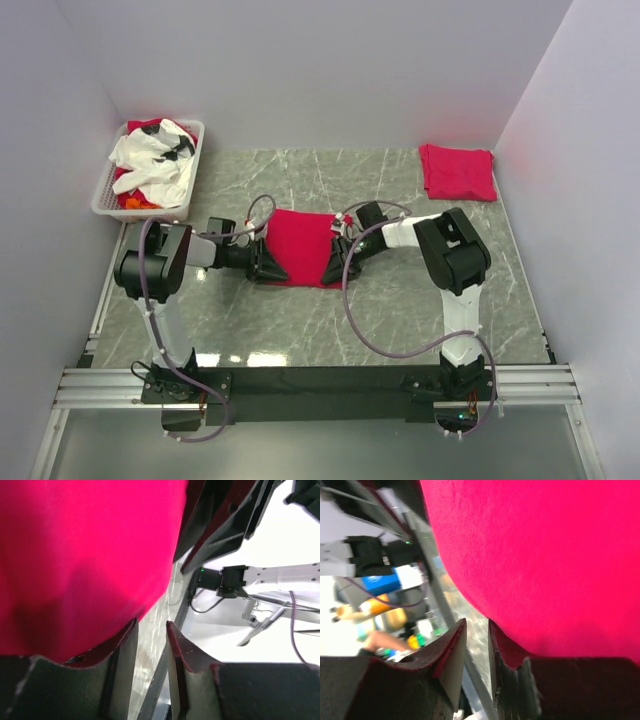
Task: Fold and stack the t-shirts
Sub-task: Fold the tshirt
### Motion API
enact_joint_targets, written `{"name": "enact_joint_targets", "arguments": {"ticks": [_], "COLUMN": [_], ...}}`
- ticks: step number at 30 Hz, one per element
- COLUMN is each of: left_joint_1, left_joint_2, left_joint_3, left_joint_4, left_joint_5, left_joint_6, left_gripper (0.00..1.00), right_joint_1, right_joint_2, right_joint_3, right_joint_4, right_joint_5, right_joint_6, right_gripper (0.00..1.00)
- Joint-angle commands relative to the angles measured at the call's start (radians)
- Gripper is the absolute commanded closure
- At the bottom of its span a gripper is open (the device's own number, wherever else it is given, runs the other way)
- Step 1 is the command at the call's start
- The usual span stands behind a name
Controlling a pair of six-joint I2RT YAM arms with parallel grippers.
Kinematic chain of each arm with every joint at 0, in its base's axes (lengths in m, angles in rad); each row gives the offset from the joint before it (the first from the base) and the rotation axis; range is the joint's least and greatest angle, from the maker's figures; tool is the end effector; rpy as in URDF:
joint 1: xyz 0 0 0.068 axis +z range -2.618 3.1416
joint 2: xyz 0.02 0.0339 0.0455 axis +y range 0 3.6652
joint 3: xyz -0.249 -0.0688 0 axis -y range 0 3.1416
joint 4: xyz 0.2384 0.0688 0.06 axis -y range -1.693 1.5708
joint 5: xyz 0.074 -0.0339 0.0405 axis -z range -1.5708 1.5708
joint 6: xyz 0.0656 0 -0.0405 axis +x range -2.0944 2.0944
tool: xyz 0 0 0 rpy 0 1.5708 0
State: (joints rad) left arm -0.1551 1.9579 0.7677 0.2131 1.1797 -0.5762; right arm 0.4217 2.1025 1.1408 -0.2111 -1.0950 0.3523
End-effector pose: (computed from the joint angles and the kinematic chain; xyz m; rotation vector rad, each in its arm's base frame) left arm 0.3005 -0.1084 0.0630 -0.0214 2.4902 -1.7918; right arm 0.3157 0.2055 0.0710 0.4050 -2.5579 -1.6468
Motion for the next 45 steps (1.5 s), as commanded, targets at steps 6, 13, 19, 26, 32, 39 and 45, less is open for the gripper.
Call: {"name": "enact_joint_targets", "arguments": {"ticks": [6, 13, 19, 26, 32, 39, 45], "left_joint_1": [-0.058, -0.411, -0.668, -0.794, -0.813, -0.808, -0.744], "left_joint_2": [-0.339, -0.459, -0.409, -0.311, -0.209, -0.134, -0.129], "left_joint_3": [0.202, 0.203, 0.141, 0.094, 0.128, 0.148, 0.191], "left_joint_4": [-0.483, -0.333, -0.101, 0.052, 0.029, 0.035, 0.039], "left_joint_5": [-0.184, -0.601, -0.943, -1.04, -1.029, -1.06, -0.961], "left_joint_6": [0.56, 0.834, 0.956, 1.131, 1.207, 1.213, 1.142], "left_gripper": [0.61, 0.59, 0.6, 0.62, 0.64, 0.7, 0.95], "right_joint_1": [-0.149, -0.253, -0.391, -0.414, -0.414, -0.416, -0.414], "right_joint_2": [-0.278, -0.498, -0.438, -0.435, -0.43, -0.409, -0.342], "right_joint_3": [-0.061, -0.167, -0.193, -0.286, -0.325, -0.36, -0.366], "right_joint_4": [-0.2, -0.186, -0.123, -0.001, 0.068, 0.143, 0.243], "right_joint_5": [0.181, 0.248, 0.239, 0.271, 0.271, 0.257, 0.241], "right_joint_6": [-0.203, -0.171, -0.049, 0.1, 0.159, 0.221, 0.309], "right_gripper": [0.65, 0.5, 0.4, 0.4, 0.35, 0.28, 0.24]}}
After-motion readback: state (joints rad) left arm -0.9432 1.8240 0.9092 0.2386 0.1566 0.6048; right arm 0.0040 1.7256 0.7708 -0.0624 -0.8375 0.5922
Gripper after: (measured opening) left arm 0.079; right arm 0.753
